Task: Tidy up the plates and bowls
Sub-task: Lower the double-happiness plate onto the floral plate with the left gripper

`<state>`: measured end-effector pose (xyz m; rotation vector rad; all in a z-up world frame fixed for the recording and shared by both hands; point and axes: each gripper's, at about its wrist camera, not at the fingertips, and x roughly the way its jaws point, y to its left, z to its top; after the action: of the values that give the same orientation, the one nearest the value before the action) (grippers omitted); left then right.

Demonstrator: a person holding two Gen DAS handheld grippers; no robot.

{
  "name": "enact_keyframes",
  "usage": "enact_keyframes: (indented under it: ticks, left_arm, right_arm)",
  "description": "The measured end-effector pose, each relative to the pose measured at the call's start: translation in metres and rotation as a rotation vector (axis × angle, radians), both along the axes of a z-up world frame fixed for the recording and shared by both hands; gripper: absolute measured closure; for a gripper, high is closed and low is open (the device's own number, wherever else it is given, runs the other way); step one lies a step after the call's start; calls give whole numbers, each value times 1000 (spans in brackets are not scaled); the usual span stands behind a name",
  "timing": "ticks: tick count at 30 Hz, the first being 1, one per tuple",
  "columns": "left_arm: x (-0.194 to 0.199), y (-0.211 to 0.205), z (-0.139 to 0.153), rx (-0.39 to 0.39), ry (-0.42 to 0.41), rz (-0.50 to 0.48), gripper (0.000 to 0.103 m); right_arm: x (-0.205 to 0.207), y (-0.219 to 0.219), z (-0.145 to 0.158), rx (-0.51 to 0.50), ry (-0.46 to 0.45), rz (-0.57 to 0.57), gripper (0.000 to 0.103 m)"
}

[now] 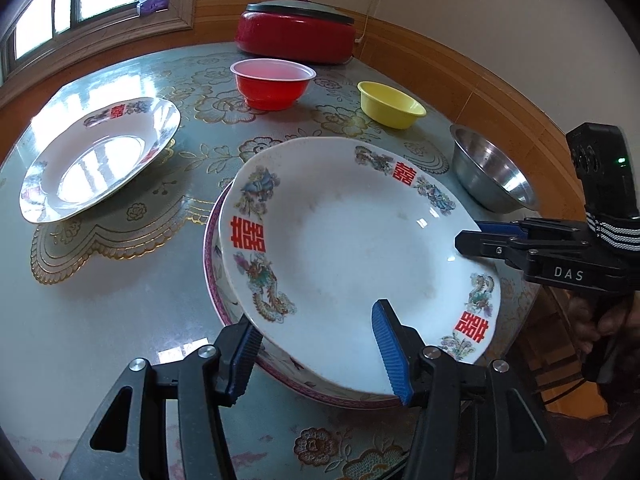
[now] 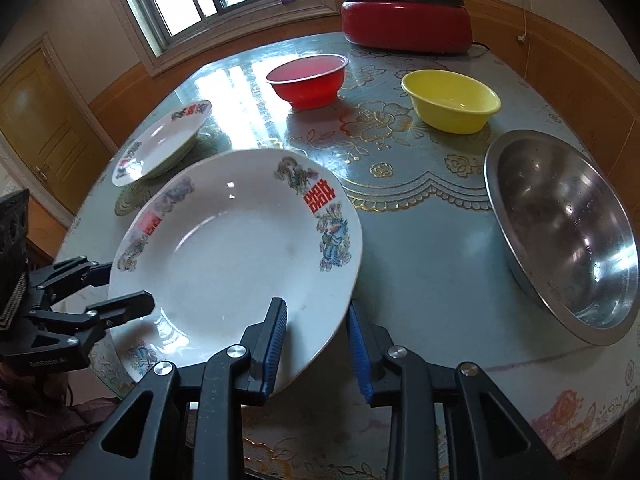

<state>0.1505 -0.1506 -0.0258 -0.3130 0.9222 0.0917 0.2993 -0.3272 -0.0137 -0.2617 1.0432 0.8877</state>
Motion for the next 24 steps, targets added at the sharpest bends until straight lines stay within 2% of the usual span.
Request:
enact_keyframes:
  ticks: [2, 7, 10, 12, 17, 24]
  left_arm:
    - [-2, 1, 1, -1, -5, 2, 47]
    - [-7, 1, 6, -6, -11, 12, 48]
    - [-13, 2, 10, 1, -21, 22, 47]
    - [-19, 6, 14, 5, -35, 36, 47]
    - [-26, 21, 13, -8, -38, 99, 45]
    - [-31, 30, 13, -3, -40, 137, 45]
  right_arm:
    - [0, -1, 0, 9, -1, -10, 72]
    - [-10, 6, 4, -64, -118, 19, 71]
    - [-22, 15, 8, -145, -254, 59, 72]
    - [-28, 20, 9, -175, -297, 87, 72]
    - [-32, 27, 8, -163, -286, 120, 73]
    - [-27, 31, 8, -170, -249, 90, 73]
